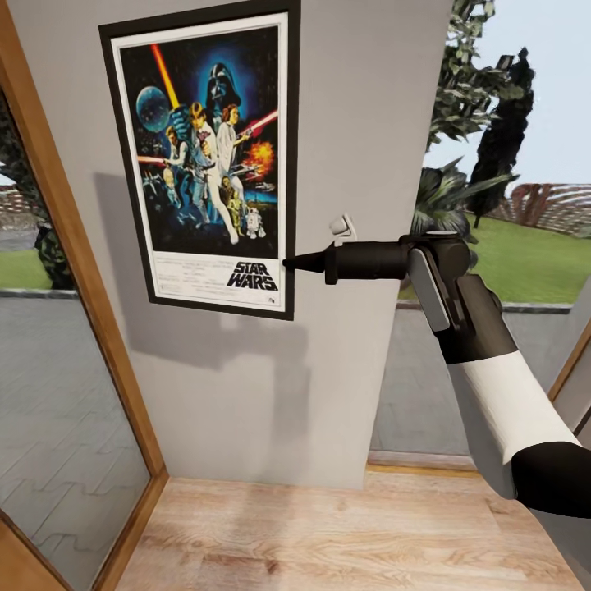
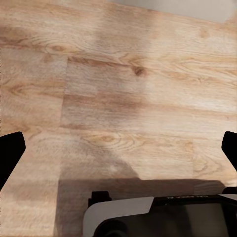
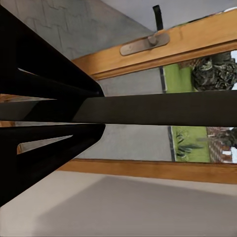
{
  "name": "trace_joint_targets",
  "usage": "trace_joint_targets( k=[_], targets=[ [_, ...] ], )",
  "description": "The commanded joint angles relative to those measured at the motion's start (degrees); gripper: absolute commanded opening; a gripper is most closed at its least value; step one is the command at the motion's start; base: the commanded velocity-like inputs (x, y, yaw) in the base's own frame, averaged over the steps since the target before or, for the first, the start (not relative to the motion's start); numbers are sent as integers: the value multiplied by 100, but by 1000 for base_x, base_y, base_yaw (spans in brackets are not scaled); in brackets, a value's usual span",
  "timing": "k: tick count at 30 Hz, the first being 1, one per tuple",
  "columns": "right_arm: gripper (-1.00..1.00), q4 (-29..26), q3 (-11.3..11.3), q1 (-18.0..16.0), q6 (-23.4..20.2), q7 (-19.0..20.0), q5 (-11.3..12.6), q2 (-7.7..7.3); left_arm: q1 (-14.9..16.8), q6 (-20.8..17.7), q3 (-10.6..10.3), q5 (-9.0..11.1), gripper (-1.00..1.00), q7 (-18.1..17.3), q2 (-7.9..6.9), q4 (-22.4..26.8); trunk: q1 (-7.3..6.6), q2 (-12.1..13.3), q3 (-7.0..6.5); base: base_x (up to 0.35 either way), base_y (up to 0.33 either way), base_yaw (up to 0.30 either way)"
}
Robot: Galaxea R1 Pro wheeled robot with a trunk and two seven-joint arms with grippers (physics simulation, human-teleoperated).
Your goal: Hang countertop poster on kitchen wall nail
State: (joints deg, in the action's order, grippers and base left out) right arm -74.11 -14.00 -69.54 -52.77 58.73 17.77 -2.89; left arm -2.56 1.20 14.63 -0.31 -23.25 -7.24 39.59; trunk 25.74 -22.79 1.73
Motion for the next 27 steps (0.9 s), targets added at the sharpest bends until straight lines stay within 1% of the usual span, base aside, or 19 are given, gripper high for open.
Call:
trace_joint_targets(
  k=[1, 27],
  targets=[
    [-100, -2, -6, -7, -31, 4, 25, -3, 1, 9, 14, -4, 100, -30, -1, 5, 4, -12, 12, 20, 0, 0],
    [-100, -39, 2, -7, -22, -2, 25, -9, 1, 12, 22, 5, 100, -30, -5, 5, 4, -12, 12, 7, 0, 0]
  ],
)
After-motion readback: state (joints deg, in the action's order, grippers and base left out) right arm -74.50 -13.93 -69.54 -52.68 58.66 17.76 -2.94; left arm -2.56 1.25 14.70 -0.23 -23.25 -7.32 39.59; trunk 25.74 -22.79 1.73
